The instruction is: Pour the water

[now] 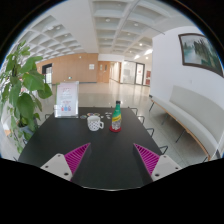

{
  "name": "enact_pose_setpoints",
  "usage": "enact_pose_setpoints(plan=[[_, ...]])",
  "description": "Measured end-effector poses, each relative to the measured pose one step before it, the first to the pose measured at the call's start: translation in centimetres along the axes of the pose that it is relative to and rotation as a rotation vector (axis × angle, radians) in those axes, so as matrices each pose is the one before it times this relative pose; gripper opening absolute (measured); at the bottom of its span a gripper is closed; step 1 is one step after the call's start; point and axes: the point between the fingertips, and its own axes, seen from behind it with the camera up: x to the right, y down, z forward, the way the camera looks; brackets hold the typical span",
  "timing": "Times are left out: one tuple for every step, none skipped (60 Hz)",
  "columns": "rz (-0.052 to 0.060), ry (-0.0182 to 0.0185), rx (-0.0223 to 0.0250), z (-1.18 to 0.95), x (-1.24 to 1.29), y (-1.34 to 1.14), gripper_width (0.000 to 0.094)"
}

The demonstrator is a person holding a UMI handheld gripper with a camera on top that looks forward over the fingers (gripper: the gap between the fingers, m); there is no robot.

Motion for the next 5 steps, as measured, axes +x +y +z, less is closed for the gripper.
enact_pose_setpoints(plan=[[-0.0016,0.00082,0.00014,0.003,-0.021,-0.072,0.0863],[-0.0011,0.00088,0.00063,-0.028,0.013,-0.038,0.0861],[-0.0008,0.00108,0.00081,-0.003,0.018,-0.032,0.0859],[-0.0007,0.00135,0.00047,-0.011,0.016,-0.015,0.0861],[0.0000,0.00149,0.00120,0.007,0.019,-0.022,0.0861]])
